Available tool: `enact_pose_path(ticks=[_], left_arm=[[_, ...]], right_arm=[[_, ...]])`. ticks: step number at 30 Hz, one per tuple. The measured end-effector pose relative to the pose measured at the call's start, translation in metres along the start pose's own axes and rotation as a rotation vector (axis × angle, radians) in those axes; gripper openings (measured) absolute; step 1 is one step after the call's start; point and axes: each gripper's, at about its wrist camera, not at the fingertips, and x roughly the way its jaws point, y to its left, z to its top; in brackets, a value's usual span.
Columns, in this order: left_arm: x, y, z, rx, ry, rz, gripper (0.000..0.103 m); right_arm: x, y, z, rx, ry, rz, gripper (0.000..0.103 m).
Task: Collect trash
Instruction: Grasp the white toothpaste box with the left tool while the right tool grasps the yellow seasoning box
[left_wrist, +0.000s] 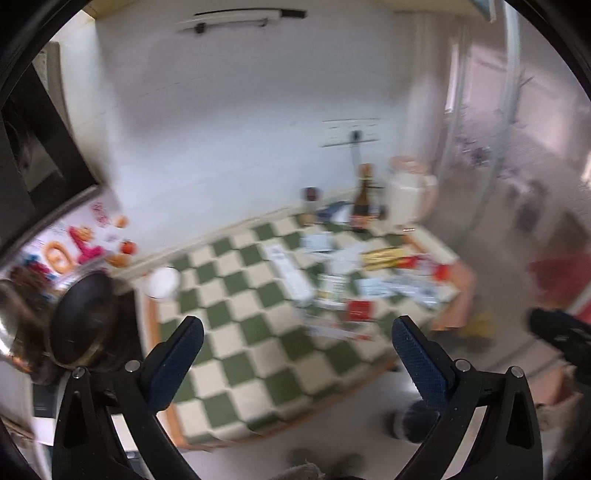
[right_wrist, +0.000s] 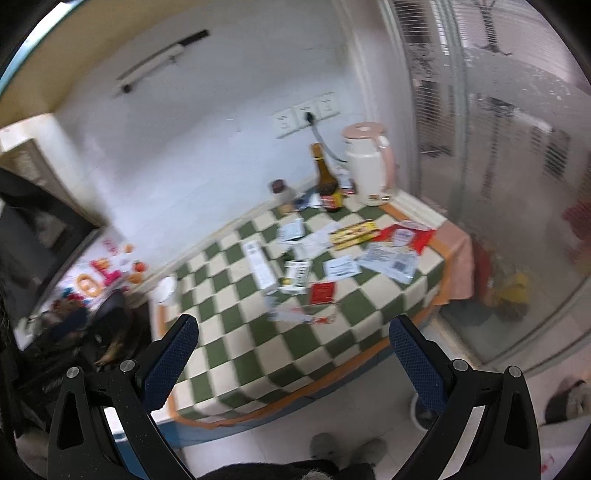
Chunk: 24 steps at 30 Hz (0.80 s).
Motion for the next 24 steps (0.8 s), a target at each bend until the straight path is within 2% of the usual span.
enact_pose_path(ticks=[4,9,14,20,24], left_arm=[[0.052,0.018,0.008,-0.003,0.053,0.074,0.103],[0.138,0.041,0.022,-0.045,0.187,0.093,0.103],[0.231,0.049,0.038,-0.124,0.352,0.103,0.103],[0.35,0.045,0.05,-0.225,0.526,0.157,0.103],[0.425,0.039,0.057,-0.29,0.647,0.173,0.103]], right_arm=[[0.039,-0.004,0.006,0.057,0.025,-0.087,0.103],[0.113,-0.033,0.025,0.174,0.086,-0.139,0.103],[0.197,-0.069,0.052,0.261,0.183,-0.191,0.103],[0.329,-0.107,0.104,0.341,0.288,-0.196,0.103],[0.433,-0.128,0.139,0.413,0.382,-0.203,0.103]])
